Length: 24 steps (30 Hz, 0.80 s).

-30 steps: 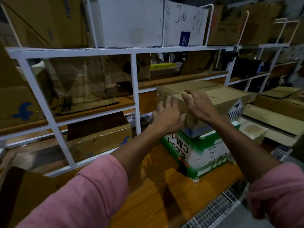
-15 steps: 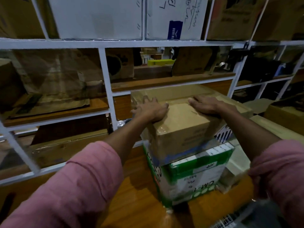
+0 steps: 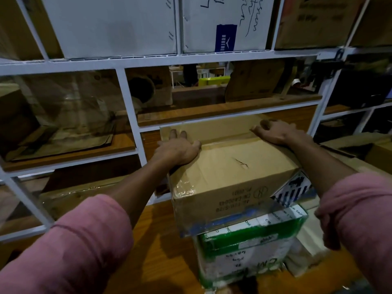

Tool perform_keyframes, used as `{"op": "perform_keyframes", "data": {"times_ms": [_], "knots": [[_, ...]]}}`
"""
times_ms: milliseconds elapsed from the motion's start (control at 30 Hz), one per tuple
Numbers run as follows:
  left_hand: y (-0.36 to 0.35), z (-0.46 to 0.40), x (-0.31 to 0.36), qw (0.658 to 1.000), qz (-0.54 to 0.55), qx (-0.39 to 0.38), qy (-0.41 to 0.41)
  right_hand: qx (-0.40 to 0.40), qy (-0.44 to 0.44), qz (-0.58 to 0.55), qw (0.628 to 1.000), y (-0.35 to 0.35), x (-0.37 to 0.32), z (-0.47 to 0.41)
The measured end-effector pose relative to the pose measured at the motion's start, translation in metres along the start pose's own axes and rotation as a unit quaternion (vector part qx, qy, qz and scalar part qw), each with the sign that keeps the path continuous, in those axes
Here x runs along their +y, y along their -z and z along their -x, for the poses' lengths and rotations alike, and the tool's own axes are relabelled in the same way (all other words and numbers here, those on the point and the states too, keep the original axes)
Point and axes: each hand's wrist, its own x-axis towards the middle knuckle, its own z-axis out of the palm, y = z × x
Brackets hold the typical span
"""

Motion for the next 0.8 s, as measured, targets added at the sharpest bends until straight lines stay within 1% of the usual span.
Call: {"op": "perform_keyframes", "data": {"times_ms": [267, 400, 500, 600, 700, 800], "knots": [[0.019, 0.024, -0.025, 0.996, 0.059, 0.049, -0.035, 0.057, 0.026, -0.026, 0.998, 0.006, -0.01, 0.011], [0.041, 0.049, -0.059, 0.991, 0.086, 0.099, -0.038, 0.111, 0.055, -0.034, 0.992, 0.022, -0.044, 0.053], [0.063, 0.073, -0.101, 0.985, 0.102, 0.137, -0.034, 0.138, 0.072, -0.046, 0.987, 0.021, -0.086, 0.089], [0.079, 0.101, -0.159, 0.981, 0.094, 0.168, -0.034, 0.159, 0.084, -0.071, 0.981, 0.005, -0.135, 0.123], [0.087, 0.132, -0.226, 0.977, 0.099, 0.19, -0.012, 0.162, 0.106, -0.093, 0.977, -0.022, -0.194, 0.162], [0.09, 0.165, -0.289, 0.974, 0.093, 0.205, 0.011, 0.162, 0.105, -0.099, 0.976, -0.05, -0.254, 0.196]]}}
